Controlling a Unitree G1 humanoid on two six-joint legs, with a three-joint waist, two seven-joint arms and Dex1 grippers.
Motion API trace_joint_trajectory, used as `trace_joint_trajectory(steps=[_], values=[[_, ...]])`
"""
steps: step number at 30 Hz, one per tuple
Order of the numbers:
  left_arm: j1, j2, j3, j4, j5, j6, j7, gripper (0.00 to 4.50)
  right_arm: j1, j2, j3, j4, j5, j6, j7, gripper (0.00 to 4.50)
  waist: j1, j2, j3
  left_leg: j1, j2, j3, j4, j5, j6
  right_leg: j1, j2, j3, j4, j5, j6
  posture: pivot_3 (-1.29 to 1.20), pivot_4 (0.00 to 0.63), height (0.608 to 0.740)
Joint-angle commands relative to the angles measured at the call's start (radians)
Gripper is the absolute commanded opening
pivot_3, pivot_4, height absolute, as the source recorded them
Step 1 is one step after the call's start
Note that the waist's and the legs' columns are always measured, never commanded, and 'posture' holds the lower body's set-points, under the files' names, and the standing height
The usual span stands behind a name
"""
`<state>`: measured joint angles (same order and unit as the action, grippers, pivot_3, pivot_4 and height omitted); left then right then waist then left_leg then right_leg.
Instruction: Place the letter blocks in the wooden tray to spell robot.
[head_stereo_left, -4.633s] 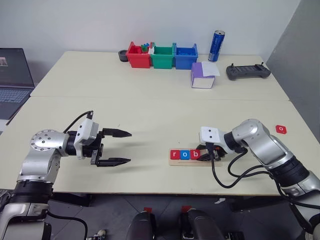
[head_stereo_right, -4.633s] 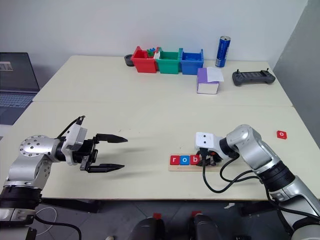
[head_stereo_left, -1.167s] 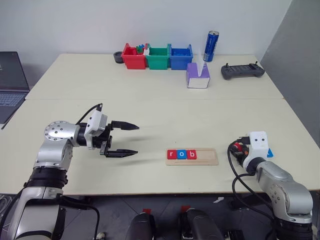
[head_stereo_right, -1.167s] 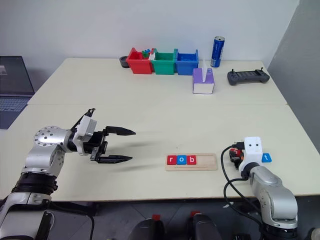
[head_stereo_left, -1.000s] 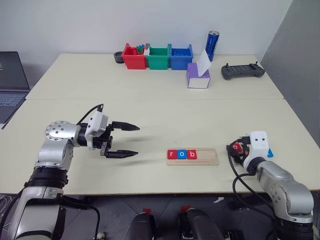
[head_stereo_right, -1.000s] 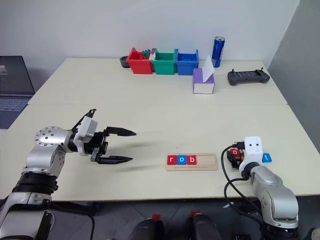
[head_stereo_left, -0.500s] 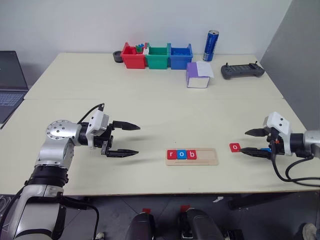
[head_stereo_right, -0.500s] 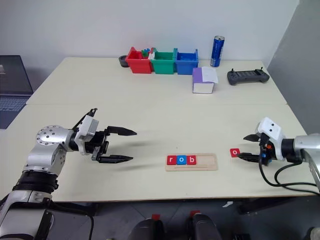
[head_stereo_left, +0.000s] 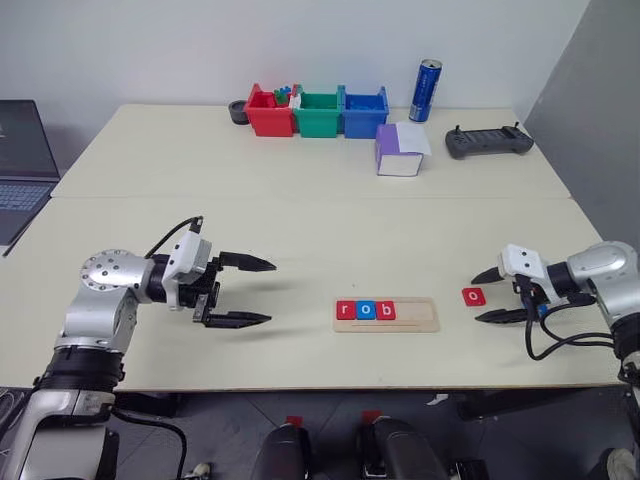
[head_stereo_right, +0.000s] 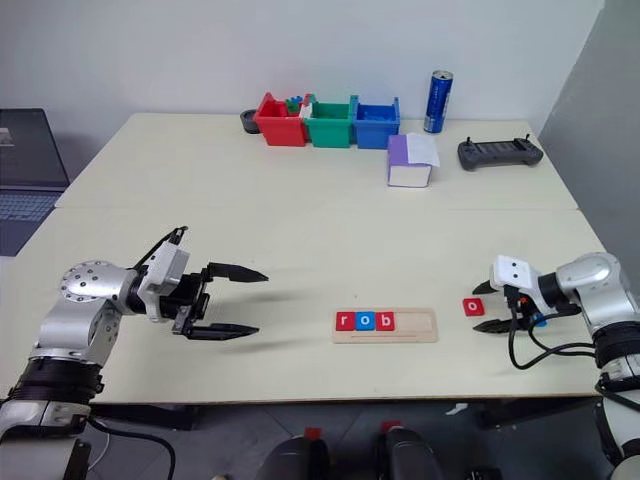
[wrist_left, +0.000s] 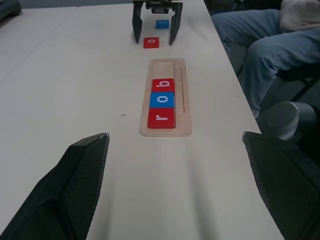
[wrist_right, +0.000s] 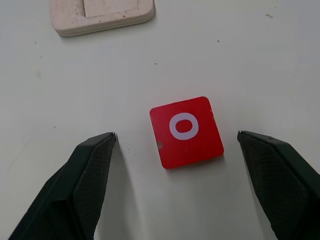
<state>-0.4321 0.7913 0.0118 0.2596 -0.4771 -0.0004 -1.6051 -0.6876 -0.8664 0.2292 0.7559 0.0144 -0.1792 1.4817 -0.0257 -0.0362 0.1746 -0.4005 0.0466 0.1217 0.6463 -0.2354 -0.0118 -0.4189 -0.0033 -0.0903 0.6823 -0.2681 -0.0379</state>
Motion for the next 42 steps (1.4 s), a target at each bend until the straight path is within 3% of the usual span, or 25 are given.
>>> trace_joint_trajectory(steps=[1, 2, 5, 9, 12, 32, 38, 42], values=[[0.009, 0.023, 0.044, -0.053, -0.033, 0.014, -0.009, 4.50, -0.027, 0.013, 0.003, 0.041, -0.032, -0.023, -0.006, 4.16, 0.000, 0.000, 0.000, 0.000, 0.000, 0.000, 0.000, 0.000, 0.000, 0.000, 0.000, 0.000, 0.000, 0.000, 0.000, 0.00, 0.150, 0.740], [0.012, 0.024, 0.047, -0.057, -0.036, 0.016, -0.009, 4.50, -0.030, 0.016, 0.003, 0.050, -0.036, -0.027, -0.006, 4.16, -0.001, 0.000, 0.000, 0.001, 0.000, 0.000, 0.000, 0.000, 0.000, 0.000, 0.000, 0.000, 0.000, 0.000, 0.000, 0.00, 0.150, 0.740], [0.035, 0.039, 0.054, -0.073, -0.053, 0.016, -0.009, 4.50, -0.038, 0.029, 0.000, 0.070, -0.039, -0.033, -0.004, 3.56, -0.004, 0.000, 0.000, 0.002, 0.000, 0.000, 0.000, 0.000, 0.000, 0.001, 0.000, 0.000, 0.001, 0.000, 0.000, 0.00, 0.150, 0.740], [0.068, 0.048, 0.052, -0.072, -0.071, -0.014, -0.009, 4.50, -0.040, 0.036, 0.002, 0.091, -0.052, -0.049, -0.004, 2.20, -0.004, 0.000, 0.000, 0.004, 0.000, 0.000, 0.000, 0.000, 0.000, 0.004, 0.000, 0.000, 0.001, 0.000, 0.000, 0.00, 0.150, 0.740], [0.084, 0.047, 0.045, -0.064, -0.085, -0.041, -0.009, 4.50, -0.039, 0.039, 0.001, 0.095, -0.056, -0.053, -0.002, 1.44, -0.003, 0.000, 0.000, 0.005, 0.000, 0.000, 0.000, -0.001, 0.001, 0.005, 0.000, 0.000, 0.000, 0.000, 0.000, 0.00, 0.150, 0.740], [0.075, 0.017, 0.042, -0.042, -0.096, -0.090, -0.009, 4.50, -0.004, 0.023, -0.035, -0.079, -0.017, 0.087, 0.008, 1.45, -0.003, 0.000, 0.000, 0.005, 0.001, -0.001, 0.000, -0.001, 0.001, 0.005, 0.000, -0.001, 0.000, 0.000, 0.000, 0.00, 0.150, 0.740], [0.092, 0.019, 0.055, -0.049, -0.104, -0.093, -0.009, 4.50, 0.095, -0.010, -0.100, -0.437, 0.097, 0.342, -0.001, 1.45, 0.000, 0.001, 0.000, 0.003, 0.000, -0.001, 0.000, -0.001, 0.001, 0.004, 0.000, -0.001, 0.000, 0.000, 0.000, 0.00, 0.150, 0.740], [0.105, 0.015, 0.063, -0.055, -0.104, -0.092, -0.009, 4.50, 0.133, 0.044, -0.121, -0.718, 0.166, 0.562, -0.115, 1.45, -0.002, 0.001, 0.000, 0.003, 0.001, -0.001, 0.000, -0.002, 0.003, 0.003, 0.000, -0.001, 0.000, 0.000, 0.000, 0.00, 0.150, 0.740]])
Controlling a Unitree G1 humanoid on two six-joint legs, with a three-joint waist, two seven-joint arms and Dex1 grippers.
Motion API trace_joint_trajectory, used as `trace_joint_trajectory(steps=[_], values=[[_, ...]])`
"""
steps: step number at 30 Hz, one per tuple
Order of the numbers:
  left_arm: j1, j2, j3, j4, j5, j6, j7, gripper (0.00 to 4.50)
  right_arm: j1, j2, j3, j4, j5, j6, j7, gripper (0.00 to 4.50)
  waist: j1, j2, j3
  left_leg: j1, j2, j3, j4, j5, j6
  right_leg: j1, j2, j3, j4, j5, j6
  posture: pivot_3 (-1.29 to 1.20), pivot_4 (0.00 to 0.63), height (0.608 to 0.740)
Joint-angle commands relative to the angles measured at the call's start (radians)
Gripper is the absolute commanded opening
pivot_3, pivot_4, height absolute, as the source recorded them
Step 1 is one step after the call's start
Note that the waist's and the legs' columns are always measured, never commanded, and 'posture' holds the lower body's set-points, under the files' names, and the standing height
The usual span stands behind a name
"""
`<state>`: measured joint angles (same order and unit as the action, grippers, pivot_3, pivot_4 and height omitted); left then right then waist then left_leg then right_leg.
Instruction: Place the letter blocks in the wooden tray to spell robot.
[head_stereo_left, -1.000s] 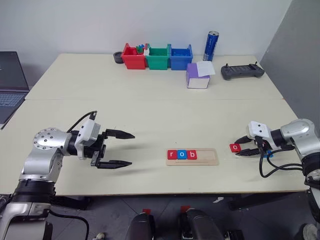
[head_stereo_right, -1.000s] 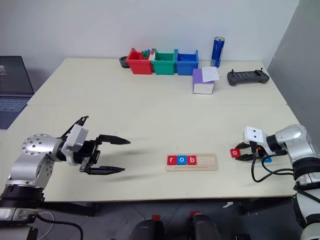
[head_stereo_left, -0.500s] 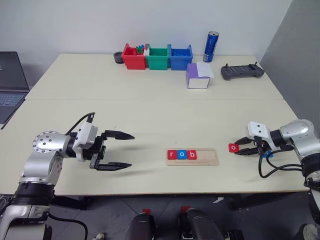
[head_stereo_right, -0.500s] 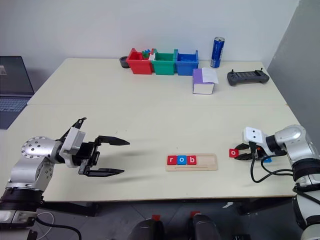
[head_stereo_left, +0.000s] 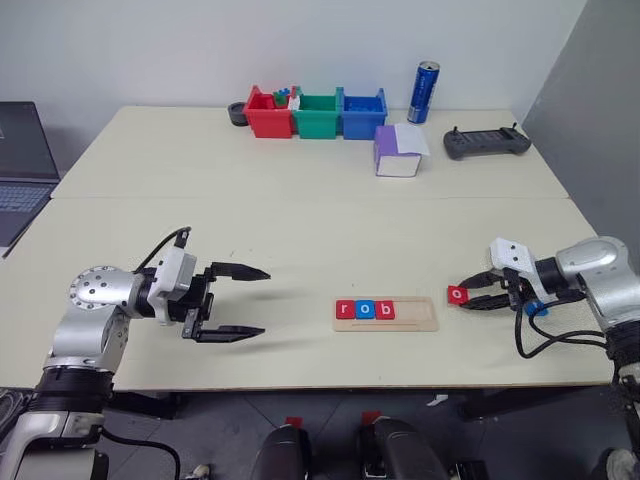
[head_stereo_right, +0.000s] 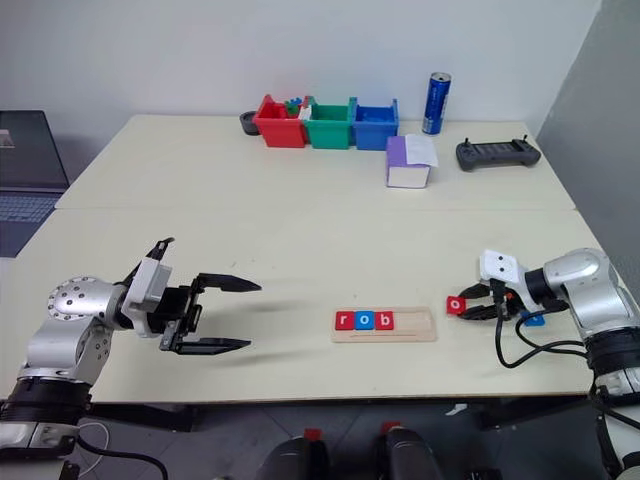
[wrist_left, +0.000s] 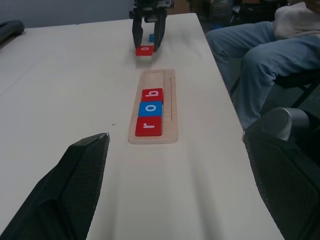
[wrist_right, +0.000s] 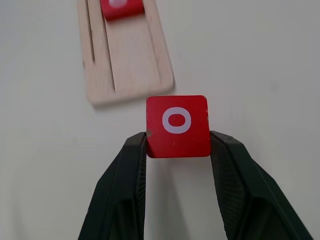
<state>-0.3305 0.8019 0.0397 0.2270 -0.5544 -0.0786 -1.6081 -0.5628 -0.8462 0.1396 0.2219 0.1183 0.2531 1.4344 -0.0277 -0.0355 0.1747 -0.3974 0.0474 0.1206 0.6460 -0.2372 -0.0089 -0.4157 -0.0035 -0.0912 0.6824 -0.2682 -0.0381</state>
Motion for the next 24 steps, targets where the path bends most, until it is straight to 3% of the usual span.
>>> trace_joint_trajectory(steps=[1, 5, 11, 21, 24], values=[[0.003, 0.002, 0.036, -0.023, -0.026, -0.012, -0.006, 4.50, 0.018, 0.036, -0.027, -0.236, 0.071, 0.166, -0.091, 1.45, 0.000, 0.000, 0.000, 0.000, 0.000, 0.000, 0.000, 0.000, 0.000, 0.000, 0.000, 0.000, 0.000, 0.000, 0.000, 0.00, 0.150, 0.740], [0.001, -0.003, 0.035, -0.023, -0.023, -0.012, -0.006, 4.50, 0.053, 0.078, 0.029, -0.354, 0.044, 0.250, -0.178, 1.45, 0.008, 0.000, 0.000, -0.001, 0.000, -0.002, 0.000, 0.000, 0.001, 0.000, 0.000, -0.002, 0.000, 0.000, 0.000, 0.00, 0.150, 0.740], [-0.011, -0.014, 0.030, -0.022, -0.017, -0.008, -0.006, 4.50, 0.036, 0.111, 0.086, -0.373, 0.011, 0.311, -0.265, 1.45, 0.014, 0.000, 0.000, -0.003, -0.001, -0.001, 0.000, -0.001, 0.001, -0.001, -0.001, -0.002, -0.001, 0.000, 0.000, 0.00, 0.150, 0.740], [-0.010, -0.047, 0.027, -0.014, 0.004, -0.020, -0.006, 4.50, 0.004, 0.118, 0.147, -0.340, 0.003, 0.319, -0.277, 1.45, 0.016, 0.000, 0.000, -0.003, -0.001, -0.001, 0.000, -0.001, 0.001, -0.003, -0.001, -0.002, 0.000, 0.000, 0.000, 0.00, 0.150, 0.740], [-0.008, -0.040, 0.031, -0.012, 0.002, -0.019, -0.006, 4.50, 0.021, 0.077, 0.160, -0.344, -0.002, 0.292, -0.239, 1.45, 0.017, 0.000, 0.000, -0.004, -0.001, -0.001, 0.000, -0.001, 0.001, -0.003, -0.001, -0.002, 0.000, 0.000, 0.000, 0.00, 0.150, 0.740]])
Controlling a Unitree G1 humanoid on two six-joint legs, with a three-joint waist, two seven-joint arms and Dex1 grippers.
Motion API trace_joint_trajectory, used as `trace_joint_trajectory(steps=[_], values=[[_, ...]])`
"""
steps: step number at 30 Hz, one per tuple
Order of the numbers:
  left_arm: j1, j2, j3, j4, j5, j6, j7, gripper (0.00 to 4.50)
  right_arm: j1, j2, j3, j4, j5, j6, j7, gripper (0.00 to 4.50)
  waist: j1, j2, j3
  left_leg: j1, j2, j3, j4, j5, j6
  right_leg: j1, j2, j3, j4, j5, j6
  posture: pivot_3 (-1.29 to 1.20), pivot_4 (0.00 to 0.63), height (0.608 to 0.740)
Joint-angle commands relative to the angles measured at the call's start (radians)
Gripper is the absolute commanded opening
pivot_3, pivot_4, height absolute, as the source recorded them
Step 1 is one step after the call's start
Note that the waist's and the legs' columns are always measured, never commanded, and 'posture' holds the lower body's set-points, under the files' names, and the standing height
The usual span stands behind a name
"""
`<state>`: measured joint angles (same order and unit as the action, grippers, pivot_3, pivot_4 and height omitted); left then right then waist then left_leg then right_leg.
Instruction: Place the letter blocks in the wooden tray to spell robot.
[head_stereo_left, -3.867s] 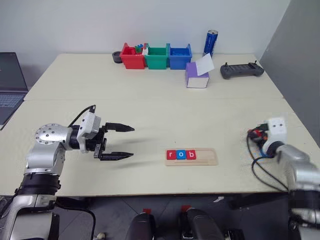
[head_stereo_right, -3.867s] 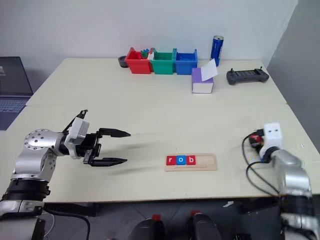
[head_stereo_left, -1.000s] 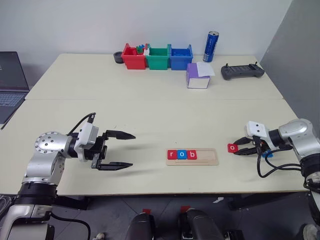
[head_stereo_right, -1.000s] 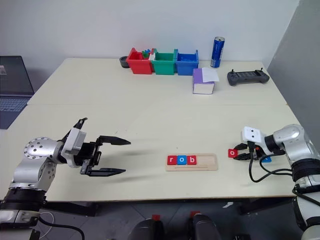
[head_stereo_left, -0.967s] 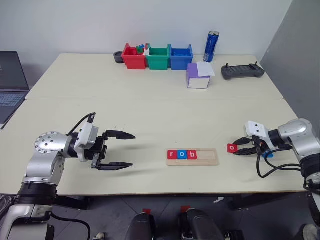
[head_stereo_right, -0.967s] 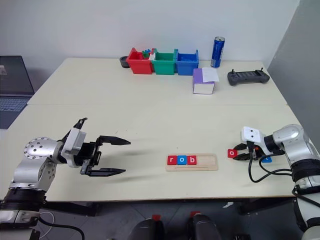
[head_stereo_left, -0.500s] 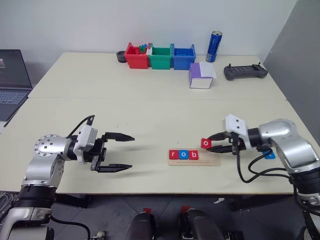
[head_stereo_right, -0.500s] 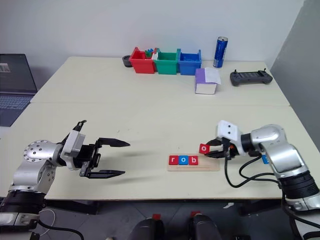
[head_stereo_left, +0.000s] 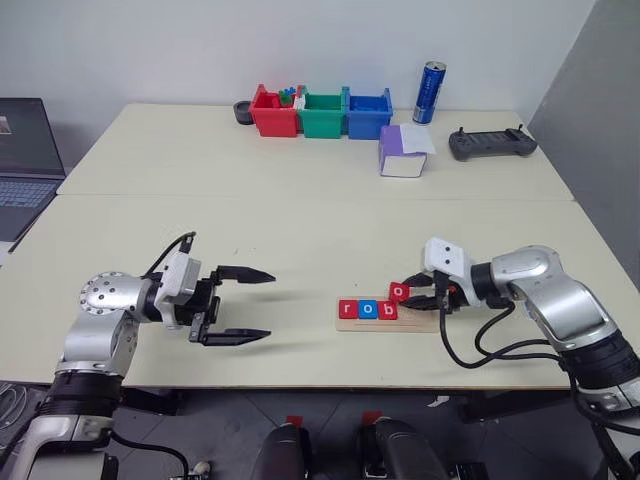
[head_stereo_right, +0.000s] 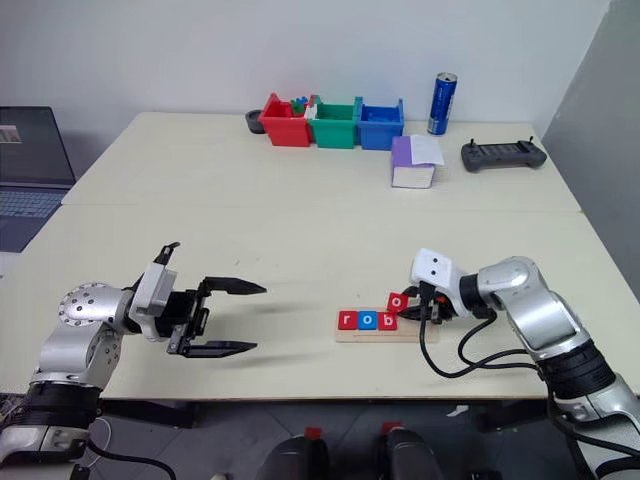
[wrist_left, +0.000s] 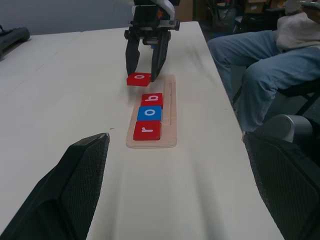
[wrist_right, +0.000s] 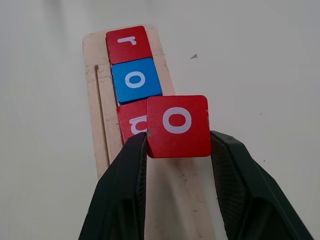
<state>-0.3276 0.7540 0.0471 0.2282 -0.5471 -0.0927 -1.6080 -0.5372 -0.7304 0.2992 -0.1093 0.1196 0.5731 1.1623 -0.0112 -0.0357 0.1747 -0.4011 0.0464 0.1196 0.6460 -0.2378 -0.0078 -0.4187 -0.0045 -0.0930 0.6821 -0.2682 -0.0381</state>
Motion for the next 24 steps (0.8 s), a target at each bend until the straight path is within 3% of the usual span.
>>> trace_joint_trajectory(steps=[1, 24], values=[[-0.011, 0.010, 0.024, -0.012, -0.006, -0.006, -0.006, 4.50, -0.001, -0.047, 0.002, -0.016, -0.002, -0.032, 0.042, 1.45, 0.002, 0.000, 0.000, 0.000, 0.000, 0.000, 0.000, 0.000, 0.000, 0.000, 0.000, 0.000, 0.000, 0.000, 0.000, 0.00, 0.150, 0.740], [0.011, 0.022, 0.041, -0.033, -0.007, 0.010, -0.003, 4.50, -0.066, -0.071, 0.064, 0.098, -0.057, -0.126, 0.151, 1.45, 0.005, 0.000, 0.000, 0.000, 0.000, 0.000, 0.000, 0.000, 0.000, 0.000, 0.000, 0.000, 0.000, 0.000, 0.000, 0.00, 0.150, 0.740]])
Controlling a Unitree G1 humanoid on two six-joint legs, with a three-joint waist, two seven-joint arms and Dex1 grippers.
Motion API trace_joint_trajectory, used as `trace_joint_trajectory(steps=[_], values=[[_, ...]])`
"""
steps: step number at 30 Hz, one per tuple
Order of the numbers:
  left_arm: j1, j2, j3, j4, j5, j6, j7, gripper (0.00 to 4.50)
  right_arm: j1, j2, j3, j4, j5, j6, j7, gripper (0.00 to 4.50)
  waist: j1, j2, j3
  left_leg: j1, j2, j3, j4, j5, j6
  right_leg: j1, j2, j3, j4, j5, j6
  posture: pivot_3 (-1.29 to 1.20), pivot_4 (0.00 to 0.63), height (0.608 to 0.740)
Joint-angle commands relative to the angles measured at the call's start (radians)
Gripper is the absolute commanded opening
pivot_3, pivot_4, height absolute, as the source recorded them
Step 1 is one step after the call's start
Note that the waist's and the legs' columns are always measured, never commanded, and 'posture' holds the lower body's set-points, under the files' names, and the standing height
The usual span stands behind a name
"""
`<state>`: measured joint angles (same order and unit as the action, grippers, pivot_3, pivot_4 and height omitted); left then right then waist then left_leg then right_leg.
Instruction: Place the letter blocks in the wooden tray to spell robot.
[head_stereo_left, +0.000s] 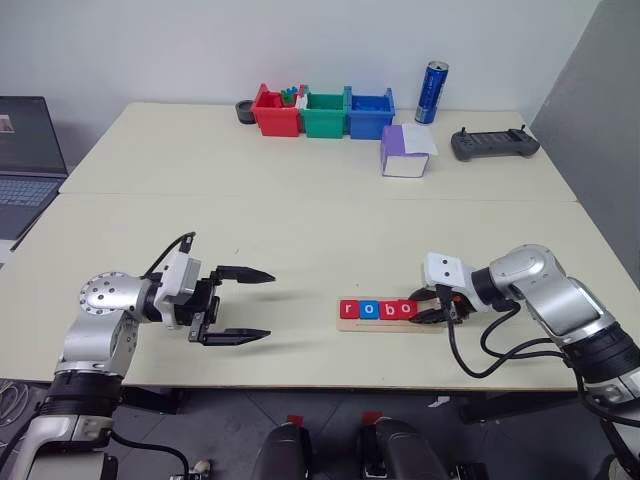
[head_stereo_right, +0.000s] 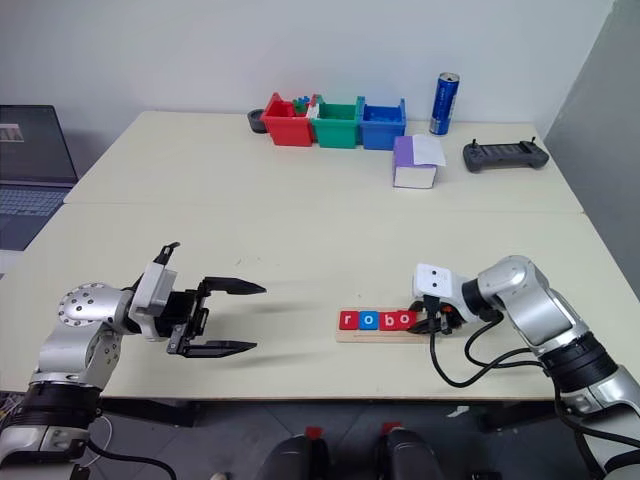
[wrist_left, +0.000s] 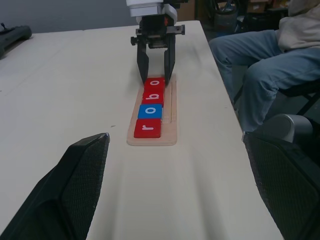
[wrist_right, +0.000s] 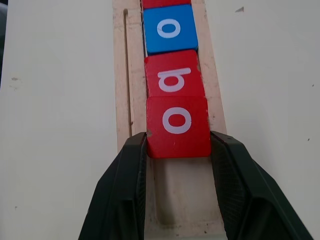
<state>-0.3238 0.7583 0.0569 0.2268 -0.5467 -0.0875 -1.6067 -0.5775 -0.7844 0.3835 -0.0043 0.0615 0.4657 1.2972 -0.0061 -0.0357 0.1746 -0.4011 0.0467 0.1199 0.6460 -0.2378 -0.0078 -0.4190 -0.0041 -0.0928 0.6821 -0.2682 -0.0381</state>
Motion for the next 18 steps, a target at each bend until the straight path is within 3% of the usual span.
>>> trace_joint_trajectory(steps=[1, 18], values=[[0.008, 0.018, 0.032, -0.032, -0.007, 0.005, -0.004, 4.50, -0.026, -0.019, -0.020, -0.005, -0.001, -0.021, 0.020, 1.45, 0.000, 0.000, 0.000, 0.000, 0.000, 0.000, 0.000, 0.000, 0.000, 0.000, 0.000, 0.000, 0.000, 0.000, 0.000, 0.00, 0.150, 0.740], [0.010, 0.017, 0.037, -0.029, 0.002, 0.005, -0.006, 4.50, -0.032, 0.011, 0.007, 0.011, -0.041, -0.029, 0.010, 1.45, 0.000, 0.000, 0.000, 0.000, 0.000, 0.000, 0.000, 0.000, 0.000, 0.000, 0.000, 0.000, 0.000, 0.000, 0.000, 0.00, 0.150, 0.740]])
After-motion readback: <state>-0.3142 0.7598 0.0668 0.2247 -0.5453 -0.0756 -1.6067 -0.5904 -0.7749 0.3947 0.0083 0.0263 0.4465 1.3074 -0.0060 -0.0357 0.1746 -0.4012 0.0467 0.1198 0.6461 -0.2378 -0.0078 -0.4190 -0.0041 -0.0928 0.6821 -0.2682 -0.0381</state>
